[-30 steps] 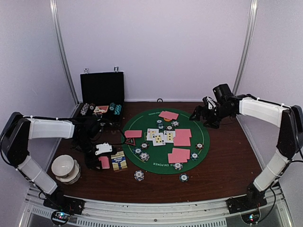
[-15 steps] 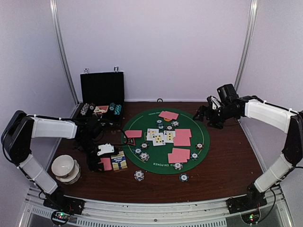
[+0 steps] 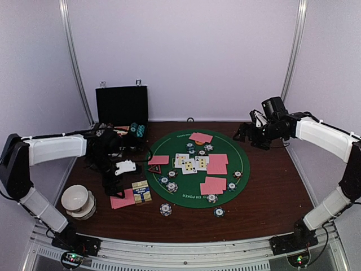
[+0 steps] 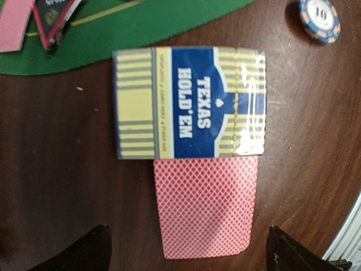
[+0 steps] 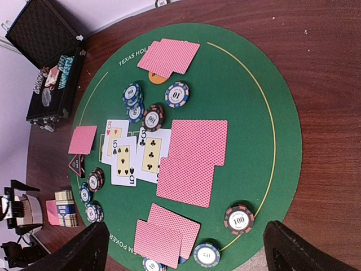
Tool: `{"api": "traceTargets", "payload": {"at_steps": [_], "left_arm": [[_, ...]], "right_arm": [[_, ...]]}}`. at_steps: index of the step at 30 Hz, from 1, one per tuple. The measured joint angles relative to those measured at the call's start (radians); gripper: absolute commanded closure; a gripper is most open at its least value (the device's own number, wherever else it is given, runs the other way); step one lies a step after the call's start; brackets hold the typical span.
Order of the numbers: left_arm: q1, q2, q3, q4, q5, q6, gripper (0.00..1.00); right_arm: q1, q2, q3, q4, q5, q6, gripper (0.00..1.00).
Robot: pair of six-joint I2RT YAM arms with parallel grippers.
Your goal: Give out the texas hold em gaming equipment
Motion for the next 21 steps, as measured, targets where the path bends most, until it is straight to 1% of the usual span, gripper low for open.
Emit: {"api": "traceTargets", "payload": {"at_steps": [4,6,9,12,15,19,21], "left_arm": [[0.012,-0.069,0.110,-0.068,0.015,-0.015,0.02],[0.037,-0.096,0.168,-0.085,0.035,-0.030,0.02],[0.129,-0.129,0.233,-0.055,0.087,-0.087,0.02],[0.250,-0.168,0.214,0.060,0.133,-0.169,0.02],[0.347,-0.180,0.158,0.203,0.149,-0.251,0.02],[0.408,-0.158,0.034,0.418,0.148,-0.332,0.02],[0.428,-0.134,-0.040,0.525,0.140,-0.370,0.02]], "right_arm": [[-0.002,-0.032,0.013,-0.013,0.073,-0.021,0.00],[-0.008,-0.048,0.026,-0.023,0.125,-0.029,0.01],[-0.019,-0.082,0.034,-0.025,0.239,-0.047,0.01],[-0.033,-0.132,0.002,0.021,0.378,-0.079,0.01],[-0.038,-0.217,-0.118,0.145,0.538,-0.138,0.01],[-0.042,-0.260,-0.260,0.283,0.730,-0.211,0.01],[-0.048,-0.260,-0.330,0.359,0.795,-0.251,0.00]]}}
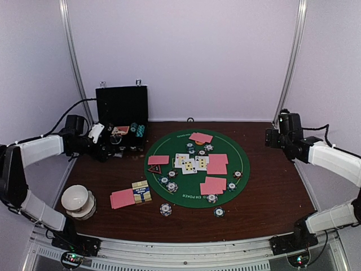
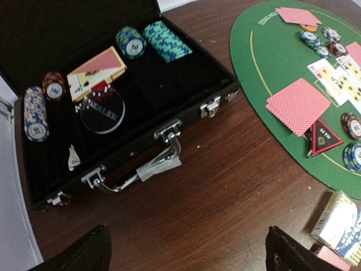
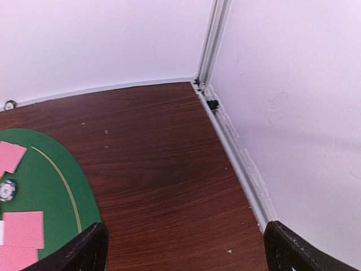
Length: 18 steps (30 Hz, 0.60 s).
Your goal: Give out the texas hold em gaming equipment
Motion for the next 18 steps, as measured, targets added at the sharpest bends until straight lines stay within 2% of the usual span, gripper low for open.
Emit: {"api": "traceTargets", "payload": {"at_steps": [8,13,18], "left_arm": [[0.024,0.107,-0.193,0.349,-0.056,-0.096,0.02],[0.041,0.135,-0.241,0.506,-0.077,-0.146,0.02],[0.050,0.133,-0.422,0.744,-0.094,-0.174,0.02]], "right_arm": [[-0.066,0.009,-0.259,0.326,0.173,-0.113,0.01],[-0.095,0.053,-0.343,0.559,0.178,-0.140,0.00],[-0.098,0.135,-0.442,0.806,0.155,-0.185,0.01]]}}
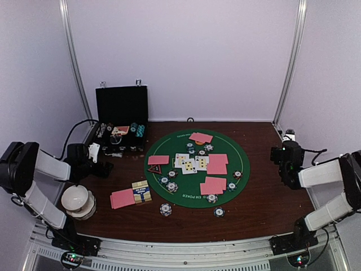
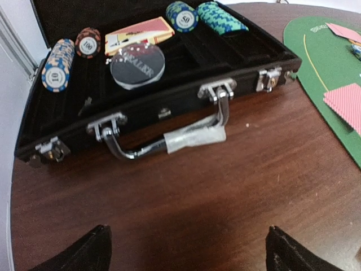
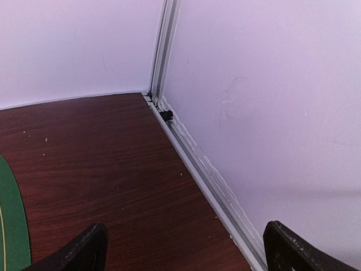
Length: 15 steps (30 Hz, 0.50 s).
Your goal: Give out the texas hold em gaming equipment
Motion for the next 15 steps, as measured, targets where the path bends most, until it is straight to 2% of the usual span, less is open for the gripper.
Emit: {"api": "traceTargets", "payload": {"at_steps": [4,7,12,15], "left_arm": [[0.001,0.000,-0.103,0.155,-0.018,-0.019,0.02],[0.001,0.010,-0.153,0.291,-0.028,-0.026,0.02],[0.002,0.021,-0.162,0.372,-0.052,-0.041,0.03],[0.002,0.021,-0.162,0.395,-0.062,-0.045,0.02]], "right_arm": [[-0.001,0.072,-0.116,0.232,-0.021,-0.042,0.01],[-0.003,0.140,-0.132,0.343,-0.080,-0.079,0.01],[-0.049,0.201,-0.088,0.393,-0.217,-0.100,0.00],[-0.084,0.212,-0.053,0.367,-0.277,-0.092,0.01]]}}
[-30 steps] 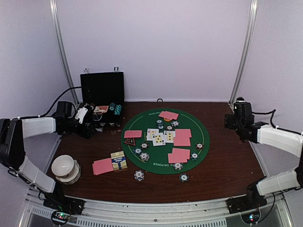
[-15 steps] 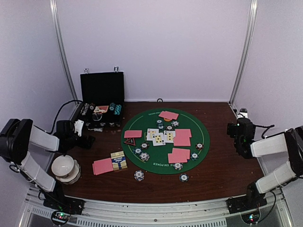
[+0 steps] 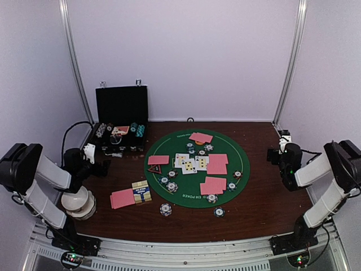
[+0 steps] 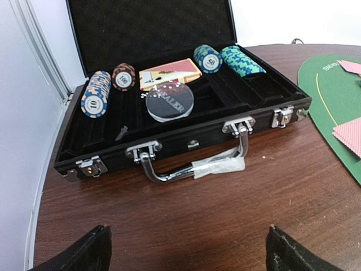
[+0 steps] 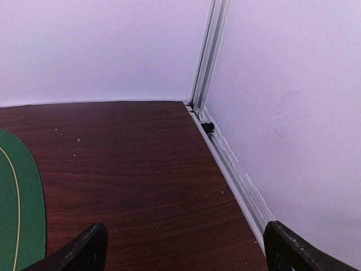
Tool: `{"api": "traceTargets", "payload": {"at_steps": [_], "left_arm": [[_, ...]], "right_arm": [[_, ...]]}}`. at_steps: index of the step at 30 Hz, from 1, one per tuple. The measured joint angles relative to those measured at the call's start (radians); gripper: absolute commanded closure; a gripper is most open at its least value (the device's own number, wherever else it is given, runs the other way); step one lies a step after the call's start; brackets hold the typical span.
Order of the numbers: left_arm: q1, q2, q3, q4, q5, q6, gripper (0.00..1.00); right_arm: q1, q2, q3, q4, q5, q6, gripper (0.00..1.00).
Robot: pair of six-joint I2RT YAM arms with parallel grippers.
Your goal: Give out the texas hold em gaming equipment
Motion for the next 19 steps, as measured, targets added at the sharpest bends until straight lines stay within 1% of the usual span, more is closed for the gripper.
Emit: {"api": "traceTargets", "payload": {"at_steps": [7,19], "left_arm": [[0.000,0.001,0.000,0.016,-0.014,-0.009,0.02],[0.000,0.001,0.000,0.024,-0.023,-0.012,0.02]], "right_arm": [[-0.021,0.000,0.012,-0.010,-0.058,0.012,0.00],[-0.022,0.001,0.012,-0.013,-0.077,0.012,0.00]]}}
